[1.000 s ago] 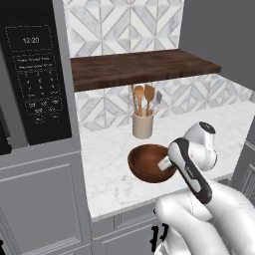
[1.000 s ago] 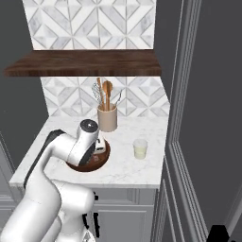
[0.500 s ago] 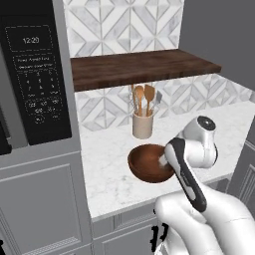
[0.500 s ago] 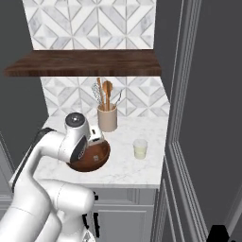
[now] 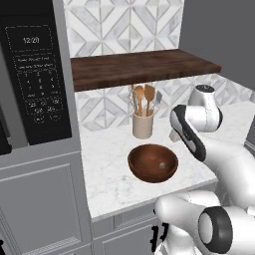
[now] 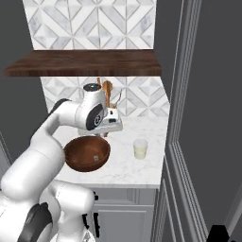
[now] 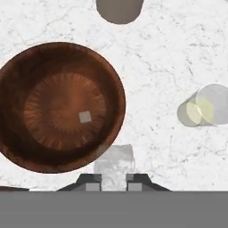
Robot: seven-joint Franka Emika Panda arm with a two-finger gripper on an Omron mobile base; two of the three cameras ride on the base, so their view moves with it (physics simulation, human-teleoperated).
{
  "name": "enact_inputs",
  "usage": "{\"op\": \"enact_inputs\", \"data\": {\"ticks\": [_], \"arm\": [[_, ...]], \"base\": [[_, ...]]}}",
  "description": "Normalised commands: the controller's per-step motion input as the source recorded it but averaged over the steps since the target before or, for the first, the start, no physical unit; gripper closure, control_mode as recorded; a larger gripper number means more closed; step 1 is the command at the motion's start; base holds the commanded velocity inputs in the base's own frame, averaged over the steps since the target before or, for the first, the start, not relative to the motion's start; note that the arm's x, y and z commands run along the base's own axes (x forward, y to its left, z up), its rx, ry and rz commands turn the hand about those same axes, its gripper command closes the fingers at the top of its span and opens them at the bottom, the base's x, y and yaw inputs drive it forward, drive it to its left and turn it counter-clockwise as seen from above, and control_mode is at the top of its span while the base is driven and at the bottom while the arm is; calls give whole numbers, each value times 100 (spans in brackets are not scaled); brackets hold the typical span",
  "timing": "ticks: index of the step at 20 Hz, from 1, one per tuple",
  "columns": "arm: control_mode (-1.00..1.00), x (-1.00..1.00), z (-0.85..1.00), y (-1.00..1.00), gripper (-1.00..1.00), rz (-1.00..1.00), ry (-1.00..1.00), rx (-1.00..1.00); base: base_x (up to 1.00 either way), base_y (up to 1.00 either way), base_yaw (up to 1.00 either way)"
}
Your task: Grab a lemon wedge from the fridge and one ice cube from the ice bowl, and put them in the glass of lemonade.
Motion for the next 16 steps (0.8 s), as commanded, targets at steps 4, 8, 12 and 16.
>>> {"op": "enact_inputs", "data": {"ticks": [4, 8, 12, 16], "arm": [[-100, 34, -10, -91, 100, -28, 0, 14], [-100, 28, -8, -79, 100, -27, 0, 6], [-100, 28, 0, -25, 100, -24, -1, 0], [-100, 32, -14, -22, 100, -21, 2, 0]], "base": [[0, 0, 0], [0, 0, 0], [0, 0, 0], [0, 0, 0]]}}
